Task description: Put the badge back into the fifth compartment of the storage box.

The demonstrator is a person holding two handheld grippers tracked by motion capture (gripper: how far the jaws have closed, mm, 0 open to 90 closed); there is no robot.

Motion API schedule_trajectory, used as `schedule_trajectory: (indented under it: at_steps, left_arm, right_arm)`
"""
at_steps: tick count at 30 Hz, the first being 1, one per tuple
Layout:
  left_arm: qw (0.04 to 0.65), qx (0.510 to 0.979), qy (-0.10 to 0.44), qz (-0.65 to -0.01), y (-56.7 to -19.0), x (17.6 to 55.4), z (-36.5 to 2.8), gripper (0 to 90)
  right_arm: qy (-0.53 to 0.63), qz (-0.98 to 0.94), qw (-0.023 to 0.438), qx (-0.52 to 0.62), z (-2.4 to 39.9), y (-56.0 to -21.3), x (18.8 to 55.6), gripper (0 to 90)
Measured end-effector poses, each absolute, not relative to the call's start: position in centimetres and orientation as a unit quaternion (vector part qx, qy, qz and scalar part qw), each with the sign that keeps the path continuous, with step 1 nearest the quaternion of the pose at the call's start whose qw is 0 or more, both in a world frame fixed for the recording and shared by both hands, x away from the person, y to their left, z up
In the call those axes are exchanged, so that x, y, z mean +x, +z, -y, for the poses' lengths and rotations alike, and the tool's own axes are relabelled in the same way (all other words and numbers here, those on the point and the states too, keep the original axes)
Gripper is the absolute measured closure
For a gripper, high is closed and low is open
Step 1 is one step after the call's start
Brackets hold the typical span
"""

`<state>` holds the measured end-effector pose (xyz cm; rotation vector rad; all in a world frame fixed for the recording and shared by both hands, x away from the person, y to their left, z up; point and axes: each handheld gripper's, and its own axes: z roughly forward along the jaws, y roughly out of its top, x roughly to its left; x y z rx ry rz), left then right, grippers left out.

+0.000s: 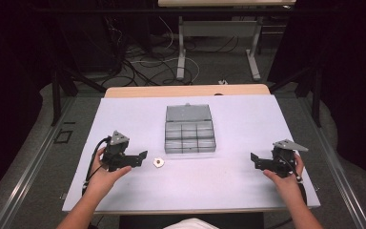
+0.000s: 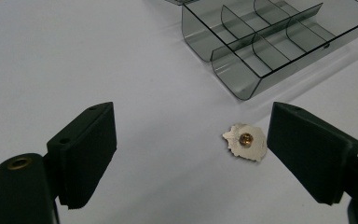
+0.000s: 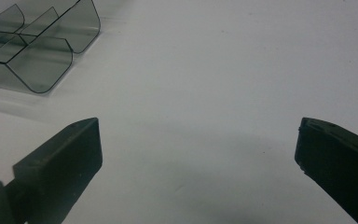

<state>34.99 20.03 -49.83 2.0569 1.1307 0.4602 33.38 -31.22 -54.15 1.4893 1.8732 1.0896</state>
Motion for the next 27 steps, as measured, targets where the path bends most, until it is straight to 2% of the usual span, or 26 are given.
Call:
schedule_trajectory:
  at_steps: [27]
  left_arm:
    - [0.369,0.807,0.163,-0.432,-50.2,37.8,-17.0,18.0]
  right_arm:
    - [0.401,-0.687,0.255,0.549,31.2,-54.4,33.5,0.5]
